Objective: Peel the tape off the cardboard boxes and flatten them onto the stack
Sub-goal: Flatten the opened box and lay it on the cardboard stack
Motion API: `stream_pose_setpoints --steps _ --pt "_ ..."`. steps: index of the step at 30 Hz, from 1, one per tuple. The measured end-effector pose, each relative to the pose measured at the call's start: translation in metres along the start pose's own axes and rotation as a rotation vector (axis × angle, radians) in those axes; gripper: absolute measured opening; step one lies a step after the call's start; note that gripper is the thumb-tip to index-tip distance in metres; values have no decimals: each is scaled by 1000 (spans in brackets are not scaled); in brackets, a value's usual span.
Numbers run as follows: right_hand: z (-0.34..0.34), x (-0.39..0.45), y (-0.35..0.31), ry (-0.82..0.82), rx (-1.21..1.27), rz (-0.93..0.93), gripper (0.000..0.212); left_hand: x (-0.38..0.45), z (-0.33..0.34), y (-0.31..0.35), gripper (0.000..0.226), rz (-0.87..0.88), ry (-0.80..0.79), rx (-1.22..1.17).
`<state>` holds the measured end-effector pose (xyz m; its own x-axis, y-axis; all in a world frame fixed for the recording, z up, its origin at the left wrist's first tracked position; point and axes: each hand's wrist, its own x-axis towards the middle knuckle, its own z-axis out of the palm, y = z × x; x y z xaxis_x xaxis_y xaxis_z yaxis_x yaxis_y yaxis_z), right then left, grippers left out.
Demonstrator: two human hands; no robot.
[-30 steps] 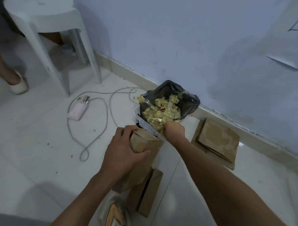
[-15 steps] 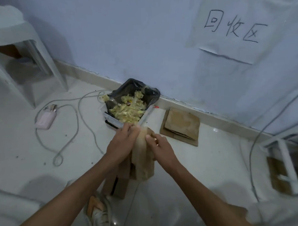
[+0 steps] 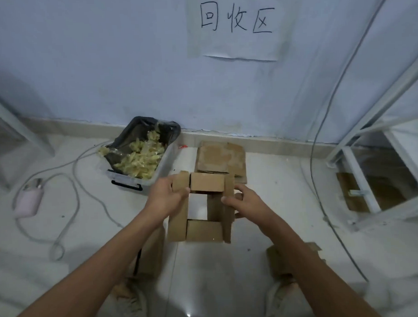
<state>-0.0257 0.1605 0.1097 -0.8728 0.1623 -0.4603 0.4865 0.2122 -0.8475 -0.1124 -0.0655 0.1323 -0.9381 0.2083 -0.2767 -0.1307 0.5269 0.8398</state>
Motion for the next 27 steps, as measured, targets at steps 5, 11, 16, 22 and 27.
stream_pose_setpoints --steps 5,11,16,22,27 --pt "-41 -6 32 157 -126 39 80 14 10 9 24 -66 -173 -169" --pt "-18 -2 36 453 -826 -432 92 17 35 8 18 -52 -101 -71" --pt "3 11 33 430 -1033 -469 71 14 41 1 4 65 -87 105" --pt "-9 24 27 314 -735 -418 33 22 24 -16 17 70 -90 166" --pt "-8 31 28 376 -591 -407 45 22 20 -48 65 -241 -41 191"
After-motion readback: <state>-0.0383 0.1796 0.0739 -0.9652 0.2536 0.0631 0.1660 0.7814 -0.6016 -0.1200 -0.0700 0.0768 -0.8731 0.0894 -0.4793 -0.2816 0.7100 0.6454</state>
